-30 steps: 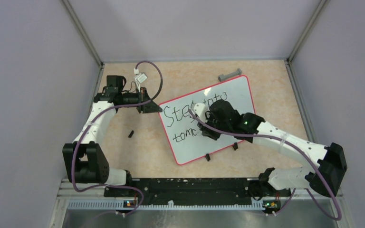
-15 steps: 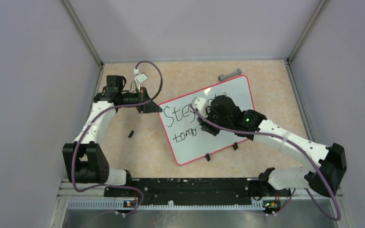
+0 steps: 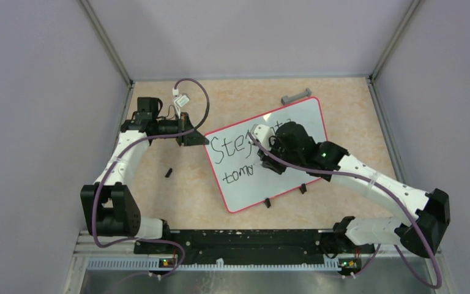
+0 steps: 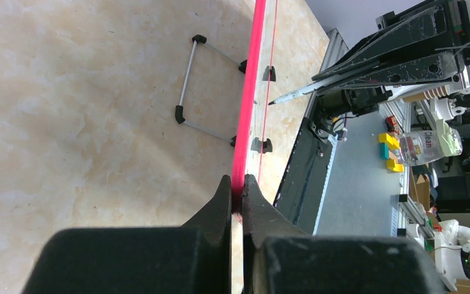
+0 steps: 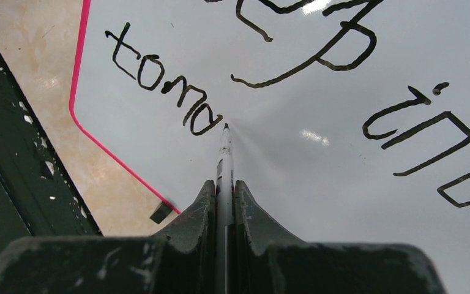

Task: Write a sentence on the whiteboard

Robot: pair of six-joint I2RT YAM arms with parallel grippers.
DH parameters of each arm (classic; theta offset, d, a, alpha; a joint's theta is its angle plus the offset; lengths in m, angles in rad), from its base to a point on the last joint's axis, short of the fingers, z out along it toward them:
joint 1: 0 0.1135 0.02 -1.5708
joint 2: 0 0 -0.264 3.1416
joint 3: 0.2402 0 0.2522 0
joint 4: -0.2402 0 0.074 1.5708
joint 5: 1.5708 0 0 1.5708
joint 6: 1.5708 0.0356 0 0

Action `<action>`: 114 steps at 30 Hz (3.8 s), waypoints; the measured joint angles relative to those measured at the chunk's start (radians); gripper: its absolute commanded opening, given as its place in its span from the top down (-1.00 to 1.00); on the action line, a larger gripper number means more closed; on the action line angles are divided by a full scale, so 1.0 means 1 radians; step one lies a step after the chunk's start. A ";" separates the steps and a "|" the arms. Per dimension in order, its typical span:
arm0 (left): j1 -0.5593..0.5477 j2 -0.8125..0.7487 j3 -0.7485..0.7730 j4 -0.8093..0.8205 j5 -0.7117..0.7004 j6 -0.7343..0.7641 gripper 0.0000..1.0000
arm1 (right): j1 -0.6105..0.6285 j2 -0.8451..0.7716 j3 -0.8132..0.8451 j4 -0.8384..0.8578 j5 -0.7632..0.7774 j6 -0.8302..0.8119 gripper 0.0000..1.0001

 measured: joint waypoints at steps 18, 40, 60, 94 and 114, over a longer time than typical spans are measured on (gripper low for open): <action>0.000 0.000 0.000 0.000 -0.004 0.000 1.00 | 0.000 0.019 -0.013 0.028 0.012 0.000 1.00; 0.000 0.000 0.000 0.000 -0.005 0.000 1.00 | 0.000 0.005 -0.060 0.005 -0.017 -0.005 1.00; 0.000 0.002 0.000 0.000 -0.005 0.000 1.00 | -0.030 0.014 -0.013 -0.008 0.000 -0.006 1.00; 0.000 0.002 0.000 -0.003 0.002 0.001 1.00 | -0.039 0.018 0.015 -0.017 0.000 -0.033 1.00; 0.000 0.003 0.000 -0.005 -0.001 0.002 1.00 | -0.039 -0.038 -0.084 -0.029 -0.008 -0.038 1.00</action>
